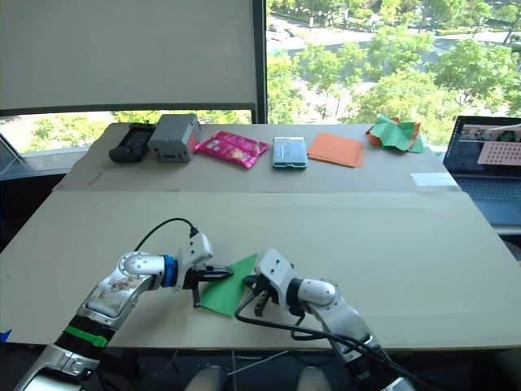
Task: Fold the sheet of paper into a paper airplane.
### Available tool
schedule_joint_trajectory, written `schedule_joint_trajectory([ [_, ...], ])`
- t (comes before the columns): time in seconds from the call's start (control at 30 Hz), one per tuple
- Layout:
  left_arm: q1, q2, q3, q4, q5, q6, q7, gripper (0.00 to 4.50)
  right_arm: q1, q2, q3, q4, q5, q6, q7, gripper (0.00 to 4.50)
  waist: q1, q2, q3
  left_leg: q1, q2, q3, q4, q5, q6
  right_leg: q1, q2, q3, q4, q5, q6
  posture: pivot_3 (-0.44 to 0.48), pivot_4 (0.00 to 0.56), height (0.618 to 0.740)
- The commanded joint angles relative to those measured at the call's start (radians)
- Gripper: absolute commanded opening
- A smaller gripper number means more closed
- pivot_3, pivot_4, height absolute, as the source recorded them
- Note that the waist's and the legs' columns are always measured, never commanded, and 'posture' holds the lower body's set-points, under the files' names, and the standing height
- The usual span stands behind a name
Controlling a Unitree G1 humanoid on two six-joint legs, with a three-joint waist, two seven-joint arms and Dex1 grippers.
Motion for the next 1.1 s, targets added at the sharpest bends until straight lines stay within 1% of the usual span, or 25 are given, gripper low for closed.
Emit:
schedule_joint_trajectory([
  [0.03,0.035,0.019,-0.031,-0.002,0.02,0.044,-0.003,0.01,0.046,-0.023,0.079,-0.004,0.003,0.064,0.051,0.0,-0.001,0.0,0.0,0.0,0.0,0.0,0.0,0.0,0.0,0.0,0.0,0.0,0.0,0.0,0.0,0.0,0.15,0.706],
  [0.47,0.08,0.043,-0.023,-0.066,0.012,0.088,0.002,0.01,0.096,-0.081,0.164,-0.099,0.004,0.115,0.121,0.0,-0.003,-0.001,0.0,0.001,0.0,0.0,-0.001,-0.001,-0.002,0.0,-0.001,0.0,-0.001,-0.001,-0.001,0.0,0.15,0.706],
  [0.63,0.089,0.051,-0.023,-0.077,0.011,0.095,-0.001,0.01,0.105,-0.089,0.183,-0.112,-0.009,0.118,0.105,0.0,-0.003,-0.001,-0.001,0.003,0.0,0.0,-0.001,-0.004,-0.006,0.0,-0.001,0.0,-0.001,-0.001,-0.001,0.0,0.15,0.706],
  [0.7,0.09,0.052,-0.022,-0.079,0.01,0.097,-0.002,0.01,0.11,-0.084,0.171,-0.118,-0.009,0.108,0.092,0.0,-0.003,-0.002,-0.001,0.003,0.0,0.0,-0.001,-0.004,-0.006,0.0,-0.001,0.0,-0.001,-0.001,-0.001,0.0,0.15,0.706],
  [0.77,0.085,0.052,-0.016,-0.079,0.006,0.097,-0.005,0.01,0.112,-0.076,0.125,-0.142,0.004,0.096,0.068,0.0,-0.002,-0.002,-0.001,0.004,0.0,0.0,-0.001,-0.004,-0.007,0.0,-0.001,0.0,-0.001,-0.001,-0.001,0.0,0.15,0.706],
  [0.83,0.069,0.056,0.021,-0.092,-0.022,0.101,-0.01,0.01,0.119,-0.092,0.042,-0.232,0.057,0.131,0.064,0.0,0.0,-0.002,0.0,0.004,0.0,0.0,-0.002,-0.005,-0.007,0.0,-0.001,0.0,-0.001,-0.002,-0.001,0.0,0.15,0.706],
  [0.93,0.051,0.067,0.079,-0.119,-0.072,0.12,-0.02,0.01,0.128,-0.117,-0.036,-0.347,0.121,0.189,0.062,0.0,0.001,-0.005,0.006,0.002,0.0,0.0,-0.002,-0.005,-0.007,-0.001,-0.001,0.0,-0.001,-0.002,-0.001,0.0,0.15,0.706],
  [1.0,0.035,0.095,0.133,-0.143,-0.112,0.138,-0.032,0.01,0.125,-0.126,-0.094,-0.438,0.161,0.249,0.036,0.0,0.002,-0.007,0.01,-0.003,0.0,0.0,-0.002,-0.004,-0.007,-0.006,-0.001,0.0,-0.001,-0.002,-0.001,0.0,0.15,0.706],
  [1.1,0.024,0.13,0.173,-0.166,-0.151,0.146,-0.053,0.01,0.111,-0.129,-0.125,-0.512,0.169,0.304,-0.011,0.0,0.001,-0.008,0.012,-0.007,0.0,-0.001,-0.002,-0.004,-0.007,-0.013,-0.001,-0.001,-0.001,-0.002,-0.001,0.0,0.15,0.706],
])
